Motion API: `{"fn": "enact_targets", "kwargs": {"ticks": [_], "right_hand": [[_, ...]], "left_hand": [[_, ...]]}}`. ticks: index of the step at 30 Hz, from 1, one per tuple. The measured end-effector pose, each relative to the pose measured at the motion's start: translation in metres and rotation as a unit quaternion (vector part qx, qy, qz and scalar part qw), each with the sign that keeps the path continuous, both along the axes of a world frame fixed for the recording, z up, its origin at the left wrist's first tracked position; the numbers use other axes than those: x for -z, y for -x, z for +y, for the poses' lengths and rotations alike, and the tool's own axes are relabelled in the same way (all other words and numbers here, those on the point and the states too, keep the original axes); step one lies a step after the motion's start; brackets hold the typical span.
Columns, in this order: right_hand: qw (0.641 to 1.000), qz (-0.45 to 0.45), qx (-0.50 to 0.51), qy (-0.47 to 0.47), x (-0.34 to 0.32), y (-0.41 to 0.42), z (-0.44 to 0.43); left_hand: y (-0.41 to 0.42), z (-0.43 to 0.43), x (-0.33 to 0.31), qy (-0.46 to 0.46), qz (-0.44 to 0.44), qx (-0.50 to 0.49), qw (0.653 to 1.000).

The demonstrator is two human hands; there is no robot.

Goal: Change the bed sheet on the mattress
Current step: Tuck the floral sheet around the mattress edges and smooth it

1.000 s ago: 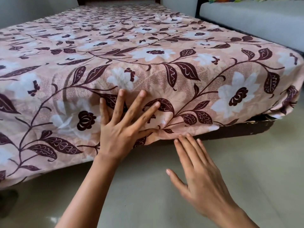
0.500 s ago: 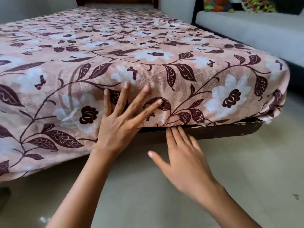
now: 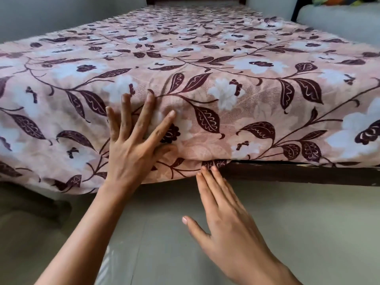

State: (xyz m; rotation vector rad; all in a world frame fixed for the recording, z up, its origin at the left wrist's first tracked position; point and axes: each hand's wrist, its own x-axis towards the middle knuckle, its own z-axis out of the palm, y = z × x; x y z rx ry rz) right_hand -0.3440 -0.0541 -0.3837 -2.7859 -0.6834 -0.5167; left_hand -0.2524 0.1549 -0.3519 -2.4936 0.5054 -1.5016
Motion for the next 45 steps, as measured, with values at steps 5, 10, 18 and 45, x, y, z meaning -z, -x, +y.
{"fn": "enact_targets", "kwargs": {"ticks": [5,10,18,45], "right_hand": [[0.999,0.013,-0.02,0.031,-0.001,-0.003,0.018],[0.998,0.029,-0.033,0.052,-0.004,-0.006,0.028],[0.997,0.052,-0.035,0.049,-0.022,-0.036,0.049],[0.978,0.141,-0.104,0.11,-0.023,-0.007,0.092]], "left_hand": [[-0.001,0.008,0.006,0.001,0.024,-0.024,0.999],[-0.004,0.018,0.012,-0.015,0.014,-0.016,1.0],[-0.007,0.016,-0.001,-0.023,0.008,-0.034,0.999],[0.011,0.091,0.03,0.034,0.049,-0.085,0.995]]}}
